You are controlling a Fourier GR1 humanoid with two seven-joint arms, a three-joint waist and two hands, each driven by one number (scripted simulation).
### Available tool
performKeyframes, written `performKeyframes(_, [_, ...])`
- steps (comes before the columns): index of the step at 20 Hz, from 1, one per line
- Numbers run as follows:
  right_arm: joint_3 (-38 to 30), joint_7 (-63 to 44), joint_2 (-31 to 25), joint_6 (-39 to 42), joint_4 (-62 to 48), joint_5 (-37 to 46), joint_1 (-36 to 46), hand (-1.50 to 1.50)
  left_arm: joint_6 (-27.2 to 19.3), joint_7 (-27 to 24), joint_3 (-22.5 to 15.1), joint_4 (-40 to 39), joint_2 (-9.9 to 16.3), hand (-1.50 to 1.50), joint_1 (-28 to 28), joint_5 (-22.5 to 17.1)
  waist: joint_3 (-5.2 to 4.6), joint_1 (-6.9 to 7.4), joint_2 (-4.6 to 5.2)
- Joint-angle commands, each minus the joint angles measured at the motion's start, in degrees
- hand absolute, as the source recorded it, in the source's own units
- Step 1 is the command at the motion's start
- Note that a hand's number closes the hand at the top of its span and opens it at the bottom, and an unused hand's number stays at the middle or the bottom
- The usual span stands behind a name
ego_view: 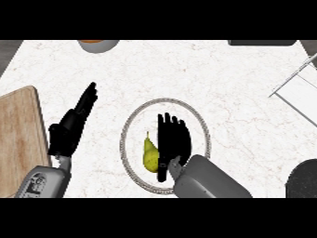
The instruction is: Pick the eggplant from the placemat and place it in the tiered shelf
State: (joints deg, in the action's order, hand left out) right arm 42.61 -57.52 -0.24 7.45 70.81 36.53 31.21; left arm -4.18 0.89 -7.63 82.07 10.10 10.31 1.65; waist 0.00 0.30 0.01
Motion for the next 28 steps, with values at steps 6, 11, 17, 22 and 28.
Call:
performKeyframes(6, [-3.63, 3.89, 0.18, 2.02, -2.38, 2.8, -2.36, -1.5, 1.88, 0.67, 2.61, -0.99, -1.1, 0.0, 1.36, 1.55, 0.0, -0.3, -0.03])
performKeyframes(11, [0.31, 4.34, 0.23, 2.68, -7.3, -0.54, 1.4, 1.5, 2.52, -0.4, 3.88, -3.7, -1.12, 0.0, 2.99, 1.83, -0.01, 0.01, 0.06])
performKeyframes(17, [1.72, 8.77, 0.15, 1.52, -2.84, 8.37, -5.73, 1.5, 1.33, 0.08, 2.31, 0.76, -3.18, 0.0, -0.5, 3.63, 0.0, -0.24, -0.06])
performKeyframes(22, [-20.82, -8.71, -4.6, -15.07, -9.4, 7.81, 2.82, 1.5, 0.65, 0.28, 3.71, -0.46, -1.76, 0.0, -0.48, 3.1, 0.01, -2.12, 0.06])
performKeyframes(28, [-29.9, -16.68, -3.47, -24.98, -14.9, 13.4, 8.86, 1.5, 0.28, 1.69, 1.85, 0.17, -3.21, 0.0, 1.22, 4.2, -0.02, -0.14, 0.18])
